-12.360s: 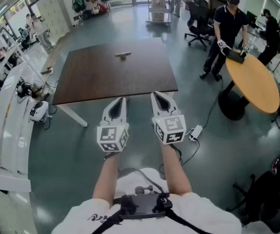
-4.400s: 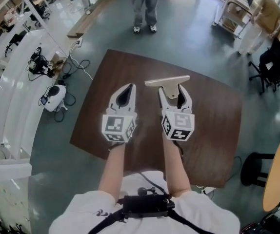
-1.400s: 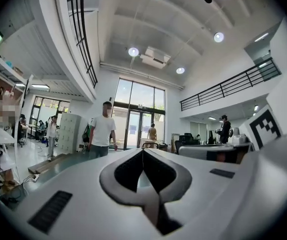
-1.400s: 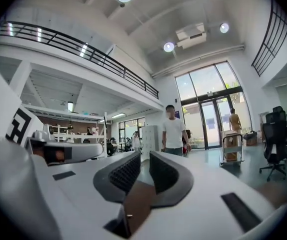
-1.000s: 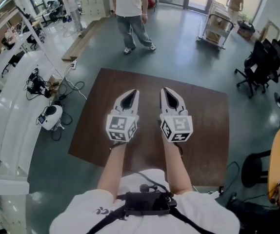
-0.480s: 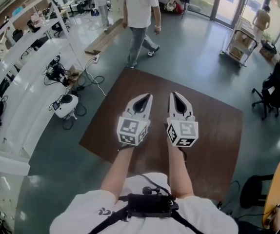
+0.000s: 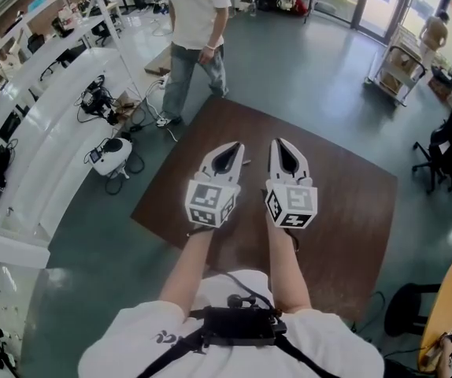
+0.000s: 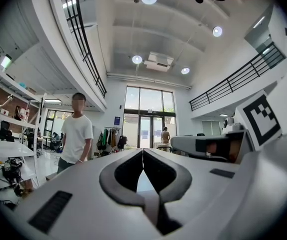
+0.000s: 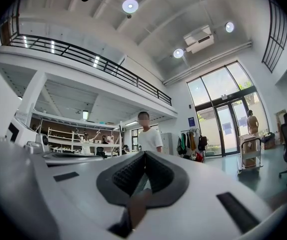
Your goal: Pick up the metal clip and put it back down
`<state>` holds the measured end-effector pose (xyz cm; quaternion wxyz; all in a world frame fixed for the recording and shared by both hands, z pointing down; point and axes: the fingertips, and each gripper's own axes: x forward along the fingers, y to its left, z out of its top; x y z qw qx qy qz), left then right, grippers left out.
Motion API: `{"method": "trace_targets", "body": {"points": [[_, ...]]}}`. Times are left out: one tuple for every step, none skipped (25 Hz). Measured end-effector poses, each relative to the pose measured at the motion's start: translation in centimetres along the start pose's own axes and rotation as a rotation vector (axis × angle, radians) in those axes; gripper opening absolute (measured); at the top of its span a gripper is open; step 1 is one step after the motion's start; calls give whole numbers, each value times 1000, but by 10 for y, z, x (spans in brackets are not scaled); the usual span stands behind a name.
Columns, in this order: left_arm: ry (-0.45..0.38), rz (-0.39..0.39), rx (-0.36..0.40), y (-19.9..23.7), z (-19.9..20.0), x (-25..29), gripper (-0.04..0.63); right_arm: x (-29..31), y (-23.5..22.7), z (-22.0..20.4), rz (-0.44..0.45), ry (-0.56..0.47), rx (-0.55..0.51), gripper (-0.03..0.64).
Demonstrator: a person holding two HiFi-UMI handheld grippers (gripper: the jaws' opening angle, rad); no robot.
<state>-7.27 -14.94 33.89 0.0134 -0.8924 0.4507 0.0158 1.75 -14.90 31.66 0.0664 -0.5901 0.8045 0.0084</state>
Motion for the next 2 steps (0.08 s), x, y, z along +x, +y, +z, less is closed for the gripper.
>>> {"method": "trace_targets", "body": {"points": [[0, 3, 1, 1, 1, -1, 9, 0, 0, 0, 0, 0, 1, 6], [-1, 7, 1, 1, 1, -2, 9, 0, 1, 0, 0, 0, 2, 6]]}}
